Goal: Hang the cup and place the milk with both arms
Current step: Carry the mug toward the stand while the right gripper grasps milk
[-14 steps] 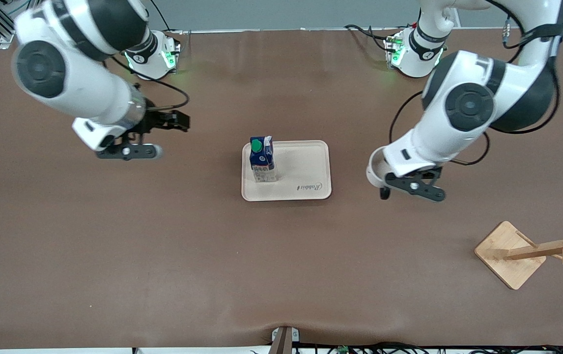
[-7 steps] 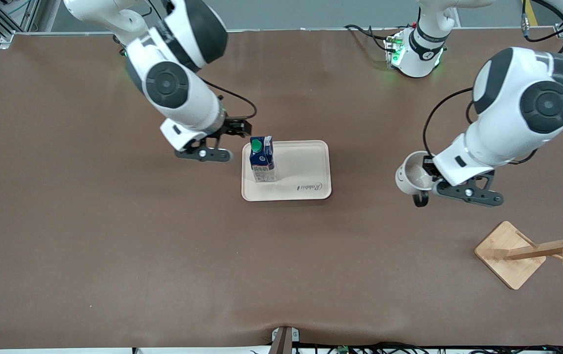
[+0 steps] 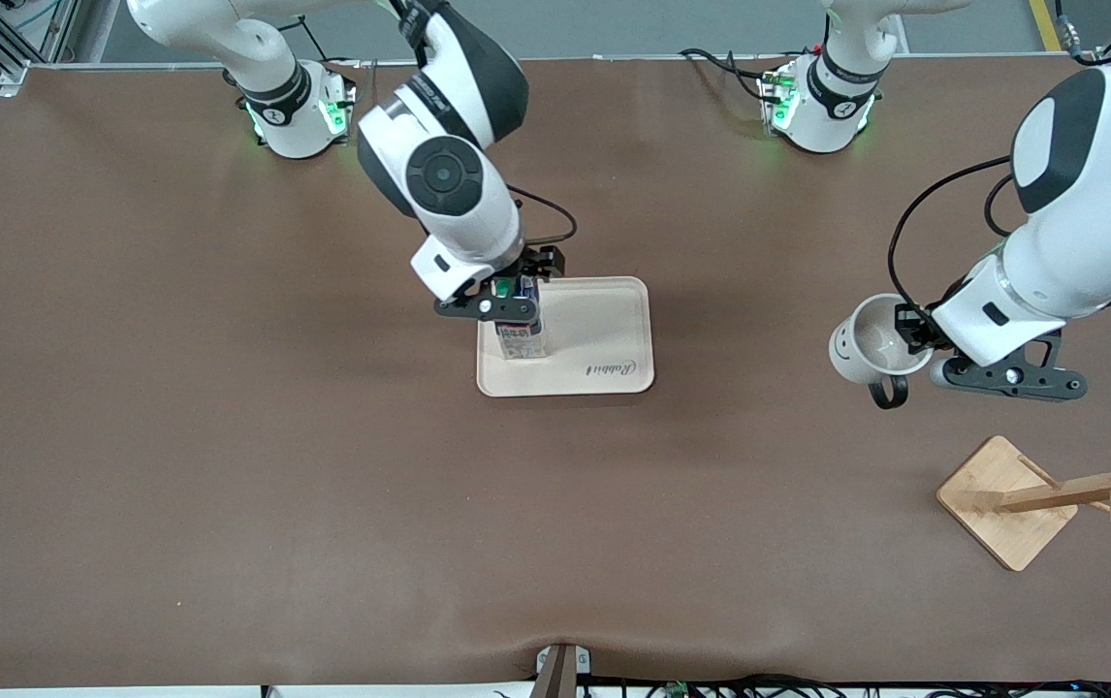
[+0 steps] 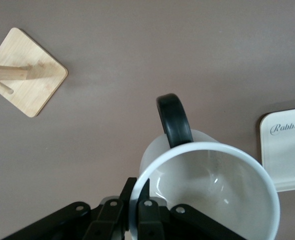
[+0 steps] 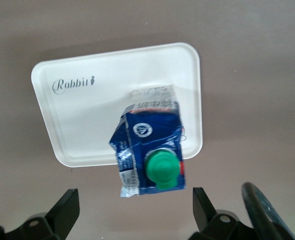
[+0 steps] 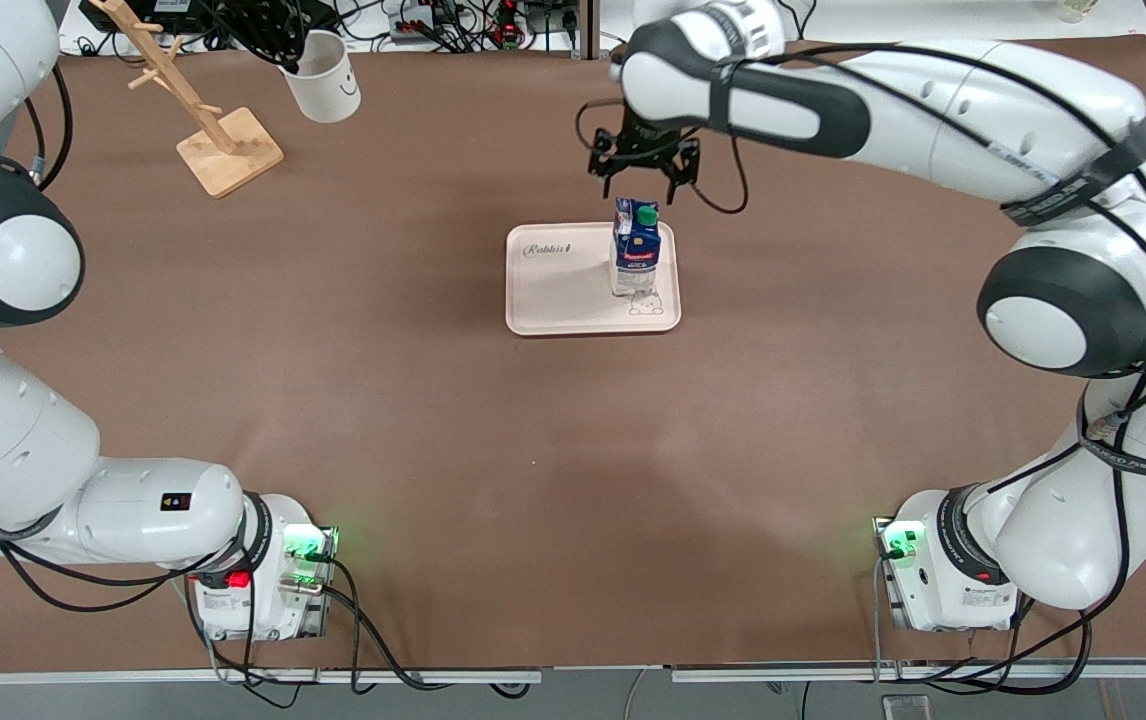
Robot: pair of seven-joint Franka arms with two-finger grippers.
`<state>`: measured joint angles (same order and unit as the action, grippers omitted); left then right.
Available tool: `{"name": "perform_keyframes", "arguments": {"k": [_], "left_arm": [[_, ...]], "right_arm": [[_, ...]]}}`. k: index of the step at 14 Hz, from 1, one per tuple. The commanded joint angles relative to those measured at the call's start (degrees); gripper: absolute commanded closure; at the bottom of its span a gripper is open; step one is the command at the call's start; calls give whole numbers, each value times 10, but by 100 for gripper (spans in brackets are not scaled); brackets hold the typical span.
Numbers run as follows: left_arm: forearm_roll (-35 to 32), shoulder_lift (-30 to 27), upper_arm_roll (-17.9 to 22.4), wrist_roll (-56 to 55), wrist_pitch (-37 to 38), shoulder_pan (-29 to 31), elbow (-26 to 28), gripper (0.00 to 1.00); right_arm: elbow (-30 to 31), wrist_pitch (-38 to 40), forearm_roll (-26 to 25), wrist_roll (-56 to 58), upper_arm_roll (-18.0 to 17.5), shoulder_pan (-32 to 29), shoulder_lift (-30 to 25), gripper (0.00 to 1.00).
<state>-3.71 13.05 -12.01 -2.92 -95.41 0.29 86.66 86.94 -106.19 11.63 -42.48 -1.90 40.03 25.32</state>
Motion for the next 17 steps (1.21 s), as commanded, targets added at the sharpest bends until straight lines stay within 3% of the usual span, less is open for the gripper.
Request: {"name": "perform_keyframes", "arguments": {"k": [1,3,10,17], "left_arm": [[8,-7,-2,-7,36,4,-17,100],[7,-7,-1,-7,61,21,-41,100],[4,0,-1,10,75,95,-60,100],[1,18,1,158,65,118,-79,100]], "right_arm": [[20,-30,8,-9,6,15,3,0],[35,-59,3,-8,7,24,3,0],[43,-52,-26,-6,6,23,3,0],[0,5,31,-3,8,10,3,0]]}}
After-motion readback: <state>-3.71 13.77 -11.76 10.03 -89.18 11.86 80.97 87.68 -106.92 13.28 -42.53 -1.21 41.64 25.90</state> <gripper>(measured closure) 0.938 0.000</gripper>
